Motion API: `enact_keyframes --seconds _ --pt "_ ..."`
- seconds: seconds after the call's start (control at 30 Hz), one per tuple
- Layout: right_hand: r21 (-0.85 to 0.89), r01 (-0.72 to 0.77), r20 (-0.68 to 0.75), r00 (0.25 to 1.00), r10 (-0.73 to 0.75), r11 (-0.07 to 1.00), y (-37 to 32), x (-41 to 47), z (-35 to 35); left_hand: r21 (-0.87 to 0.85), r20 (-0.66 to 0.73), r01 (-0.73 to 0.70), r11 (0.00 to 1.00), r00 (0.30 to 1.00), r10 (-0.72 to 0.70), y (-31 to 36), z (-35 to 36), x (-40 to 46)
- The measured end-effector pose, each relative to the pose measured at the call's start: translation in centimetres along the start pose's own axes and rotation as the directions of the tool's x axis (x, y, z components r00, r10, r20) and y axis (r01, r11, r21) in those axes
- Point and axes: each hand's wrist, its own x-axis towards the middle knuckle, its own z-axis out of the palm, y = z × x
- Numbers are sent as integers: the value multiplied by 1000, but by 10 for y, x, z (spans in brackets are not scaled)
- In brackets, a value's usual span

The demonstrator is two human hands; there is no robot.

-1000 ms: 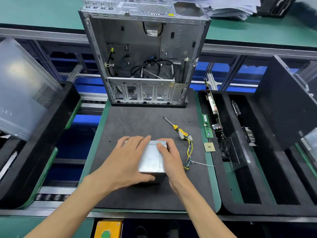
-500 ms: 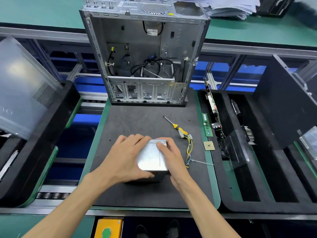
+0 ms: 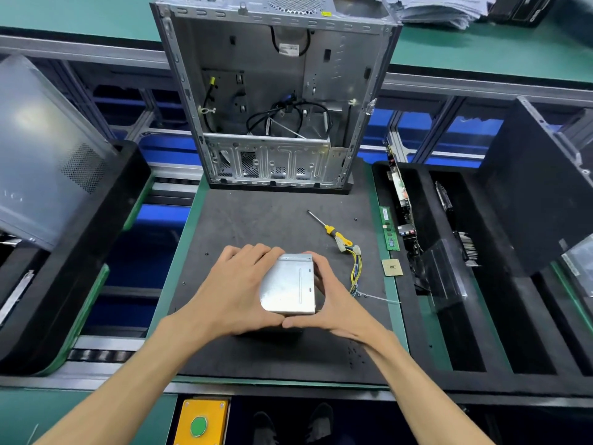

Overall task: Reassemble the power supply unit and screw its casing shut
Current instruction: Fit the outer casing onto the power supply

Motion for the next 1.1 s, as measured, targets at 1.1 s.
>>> enact_keyframes --seconds 1.1 --pt "-33 -6 -37 999 5 999 14 -5 10 181 31 13 983 999 -19 -1 4 -10"
